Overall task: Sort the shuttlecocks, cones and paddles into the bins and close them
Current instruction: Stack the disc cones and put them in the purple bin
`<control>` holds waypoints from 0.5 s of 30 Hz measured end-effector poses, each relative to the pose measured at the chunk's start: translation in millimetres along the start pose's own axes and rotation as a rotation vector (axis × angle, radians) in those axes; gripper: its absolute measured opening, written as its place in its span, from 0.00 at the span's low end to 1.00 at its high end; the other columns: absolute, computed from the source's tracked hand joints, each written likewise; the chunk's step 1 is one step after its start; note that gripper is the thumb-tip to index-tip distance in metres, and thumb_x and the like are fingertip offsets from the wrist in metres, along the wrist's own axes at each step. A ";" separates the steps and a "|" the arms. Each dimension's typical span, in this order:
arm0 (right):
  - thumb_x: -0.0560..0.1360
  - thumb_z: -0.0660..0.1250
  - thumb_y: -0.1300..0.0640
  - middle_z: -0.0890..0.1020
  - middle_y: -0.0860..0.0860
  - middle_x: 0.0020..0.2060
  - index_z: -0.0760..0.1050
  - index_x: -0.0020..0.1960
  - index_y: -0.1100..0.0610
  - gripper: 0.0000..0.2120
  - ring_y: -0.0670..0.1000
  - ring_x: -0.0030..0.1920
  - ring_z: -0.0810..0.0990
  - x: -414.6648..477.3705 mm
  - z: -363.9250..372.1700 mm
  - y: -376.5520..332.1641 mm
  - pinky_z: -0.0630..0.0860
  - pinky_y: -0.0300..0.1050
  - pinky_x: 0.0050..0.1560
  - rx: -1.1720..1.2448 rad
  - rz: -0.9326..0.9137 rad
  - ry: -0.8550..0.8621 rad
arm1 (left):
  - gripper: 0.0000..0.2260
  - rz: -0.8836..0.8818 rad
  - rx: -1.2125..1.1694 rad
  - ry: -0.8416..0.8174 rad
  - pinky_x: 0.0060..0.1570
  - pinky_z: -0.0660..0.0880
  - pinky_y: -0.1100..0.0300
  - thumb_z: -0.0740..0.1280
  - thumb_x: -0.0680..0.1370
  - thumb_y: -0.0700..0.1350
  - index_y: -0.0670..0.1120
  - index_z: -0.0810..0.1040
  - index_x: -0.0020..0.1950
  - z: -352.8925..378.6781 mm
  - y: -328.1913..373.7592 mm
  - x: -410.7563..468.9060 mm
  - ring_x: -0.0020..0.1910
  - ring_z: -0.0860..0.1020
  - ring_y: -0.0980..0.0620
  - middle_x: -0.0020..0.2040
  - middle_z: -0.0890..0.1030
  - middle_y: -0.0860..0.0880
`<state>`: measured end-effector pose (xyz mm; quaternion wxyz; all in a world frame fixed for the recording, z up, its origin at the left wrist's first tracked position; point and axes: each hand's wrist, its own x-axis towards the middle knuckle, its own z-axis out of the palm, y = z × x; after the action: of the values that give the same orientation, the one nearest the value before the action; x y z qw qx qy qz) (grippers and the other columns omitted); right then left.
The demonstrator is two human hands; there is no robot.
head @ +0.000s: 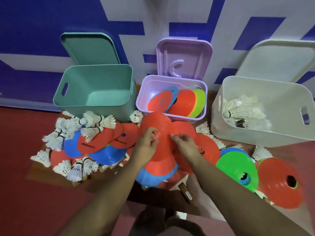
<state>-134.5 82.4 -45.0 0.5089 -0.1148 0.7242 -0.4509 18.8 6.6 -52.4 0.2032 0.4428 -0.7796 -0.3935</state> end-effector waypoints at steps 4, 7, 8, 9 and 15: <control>0.75 0.71 0.55 0.81 0.56 0.33 0.77 0.41 0.56 0.07 0.51 0.30 0.78 -13.2 -16.3 -3.8 0.76 0.45 0.36 0.247 0.054 -0.080 | 0.16 -0.033 -0.130 -0.077 0.48 0.75 0.57 0.68 0.74 0.40 0.57 0.70 0.56 -2.8 12.1 -17.0 0.41 0.76 0.57 0.41 0.76 0.55; 0.76 0.68 0.64 0.82 0.62 0.41 0.79 0.47 0.60 0.02 0.57 0.39 0.80 -33.9 -22.5 -10.5 0.77 0.55 0.48 0.374 -0.065 -0.197 | 0.14 -0.147 -0.268 -0.042 0.49 0.74 0.57 0.69 0.74 0.42 0.58 0.71 0.53 -6.3 19.4 -22.9 0.41 0.79 0.54 0.41 0.80 0.53; 0.76 0.68 0.65 0.82 0.61 0.40 0.79 0.49 0.61 0.03 0.56 0.40 0.79 -38.5 -24.1 -10.7 0.77 0.54 0.48 0.329 -0.141 -0.217 | 0.12 -0.206 -0.358 -0.008 0.49 0.74 0.58 0.69 0.75 0.40 0.55 0.72 0.52 -7.6 22.2 -22.9 0.40 0.79 0.56 0.40 0.81 0.52; 0.76 0.68 0.66 0.81 0.58 0.37 0.79 0.49 0.62 0.03 0.54 0.38 0.79 -44.5 -27.1 -10.2 0.77 0.49 0.45 0.267 -0.221 -0.227 | 0.11 -0.254 -0.449 0.012 0.50 0.73 0.58 0.70 0.76 0.39 0.53 0.72 0.52 -7.7 27.1 -23.3 0.40 0.78 0.57 0.40 0.81 0.50; 0.74 0.68 0.72 0.81 0.41 0.31 0.81 0.49 0.59 0.10 0.38 0.34 0.75 -78.5 -58.6 -0.6 0.71 0.32 0.43 -0.107 -0.466 -0.248 | 0.22 -0.279 -0.604 -0.035 0.43 0.73 0.73 0.72 0.75 0.41 0.49 0.66 0.64 18.0 82.2 -27.0 0.41 0.79 0.61 0.48 0.80 0.47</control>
<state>-148.1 162.6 9.6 0.4695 -0.3596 0.6329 -0.4997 -22.7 61.8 2.8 0.2559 0.4581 -0.5630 -0.6385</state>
